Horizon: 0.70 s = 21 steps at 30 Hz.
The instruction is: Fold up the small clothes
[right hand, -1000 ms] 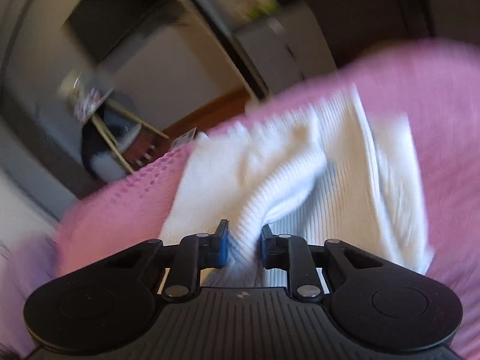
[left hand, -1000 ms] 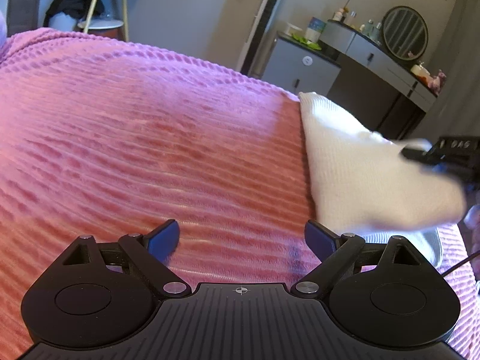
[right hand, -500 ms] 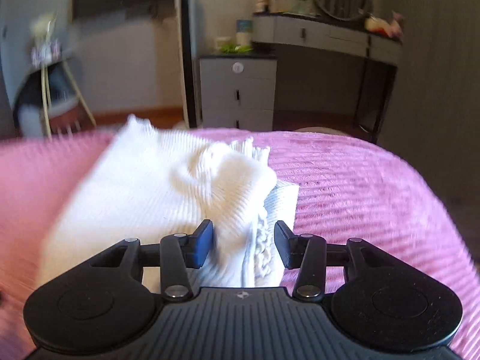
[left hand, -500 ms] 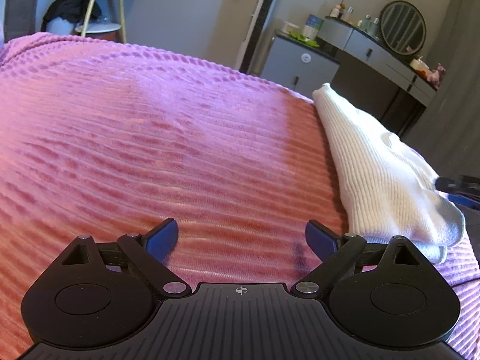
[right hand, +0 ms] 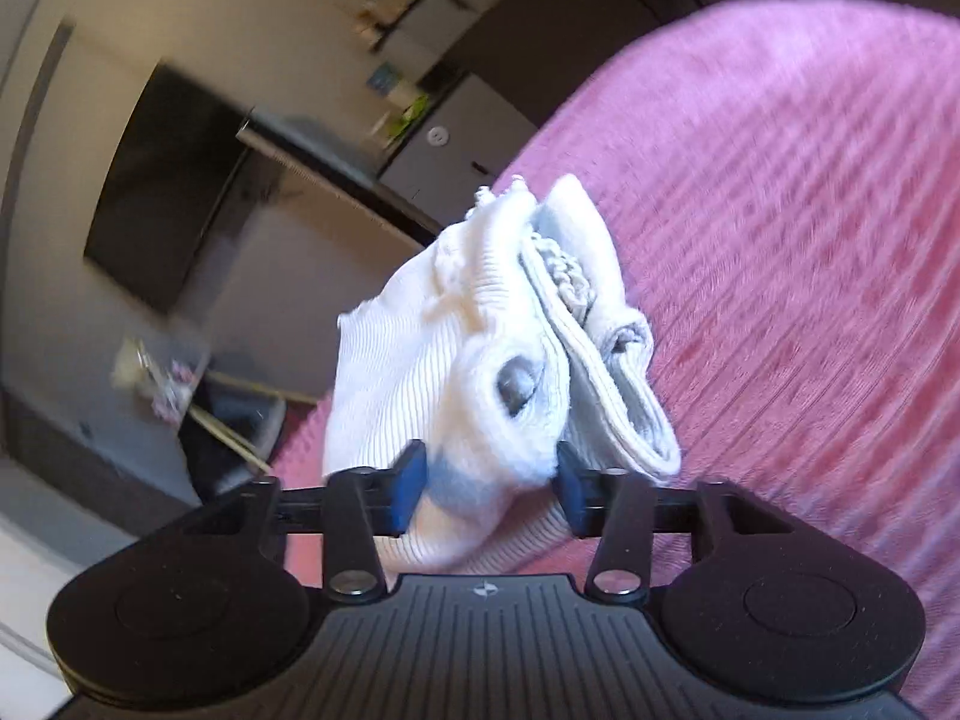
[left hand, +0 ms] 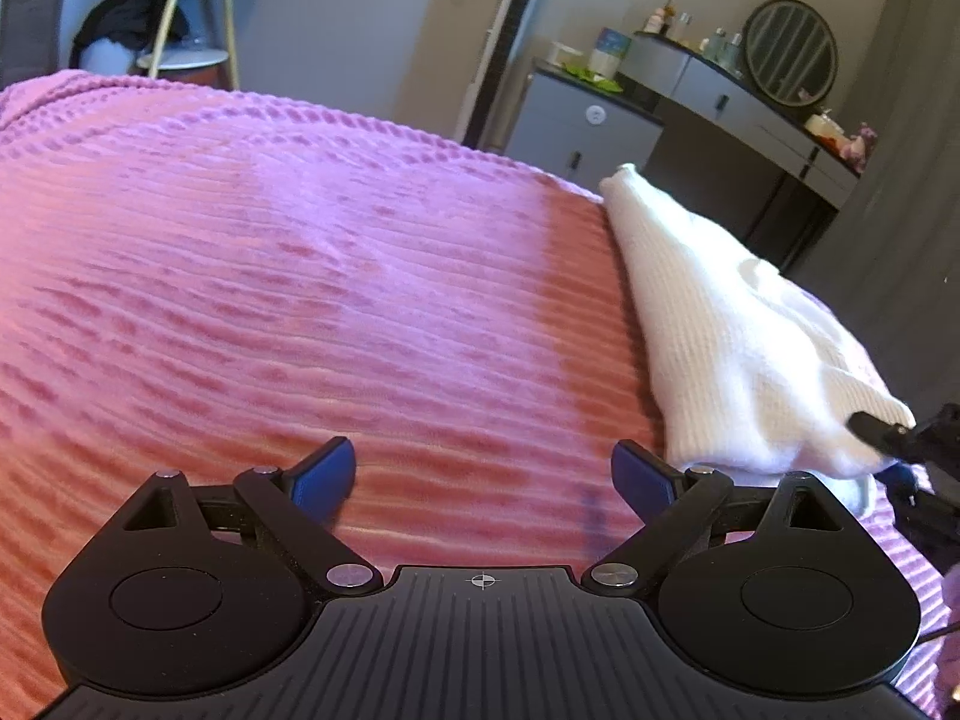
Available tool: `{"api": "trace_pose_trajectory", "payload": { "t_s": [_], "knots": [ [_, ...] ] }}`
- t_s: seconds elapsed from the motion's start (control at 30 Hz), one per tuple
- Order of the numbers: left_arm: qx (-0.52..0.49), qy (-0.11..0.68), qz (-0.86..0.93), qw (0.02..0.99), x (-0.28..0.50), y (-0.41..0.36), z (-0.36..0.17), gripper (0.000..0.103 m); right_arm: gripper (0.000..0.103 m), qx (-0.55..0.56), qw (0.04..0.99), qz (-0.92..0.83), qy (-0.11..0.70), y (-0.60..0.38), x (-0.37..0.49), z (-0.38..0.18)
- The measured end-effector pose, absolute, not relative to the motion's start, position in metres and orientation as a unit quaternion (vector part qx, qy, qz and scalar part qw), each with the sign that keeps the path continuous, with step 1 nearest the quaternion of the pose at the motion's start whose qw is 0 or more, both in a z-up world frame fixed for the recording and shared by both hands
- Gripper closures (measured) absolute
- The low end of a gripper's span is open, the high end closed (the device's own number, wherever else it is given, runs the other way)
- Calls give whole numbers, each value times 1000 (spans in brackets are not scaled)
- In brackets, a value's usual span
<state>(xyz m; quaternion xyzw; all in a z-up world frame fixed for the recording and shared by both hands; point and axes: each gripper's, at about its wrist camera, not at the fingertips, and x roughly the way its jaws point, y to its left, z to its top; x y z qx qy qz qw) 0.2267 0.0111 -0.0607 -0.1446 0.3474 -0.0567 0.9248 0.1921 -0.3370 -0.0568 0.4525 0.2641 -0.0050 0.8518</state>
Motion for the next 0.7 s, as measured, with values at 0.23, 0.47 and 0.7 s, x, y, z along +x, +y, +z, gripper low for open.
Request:
{"api": "trace_pose_trajectory", "payload": {
  "t_s": [0.23,0.47,0.7],
  "knots": [
    [-134,345,-71,926,232,1,-54,7,88,285,904,-76,309,-317,193,-60],
    [-154,309,-104,933,245,-5,-30,7,72,196,938,-111,264,-306,176,-20],
    [-160,323,-154,920,295,-39,-32,7,72,57,967,-52,244,-272,224,0]
  ]
}}
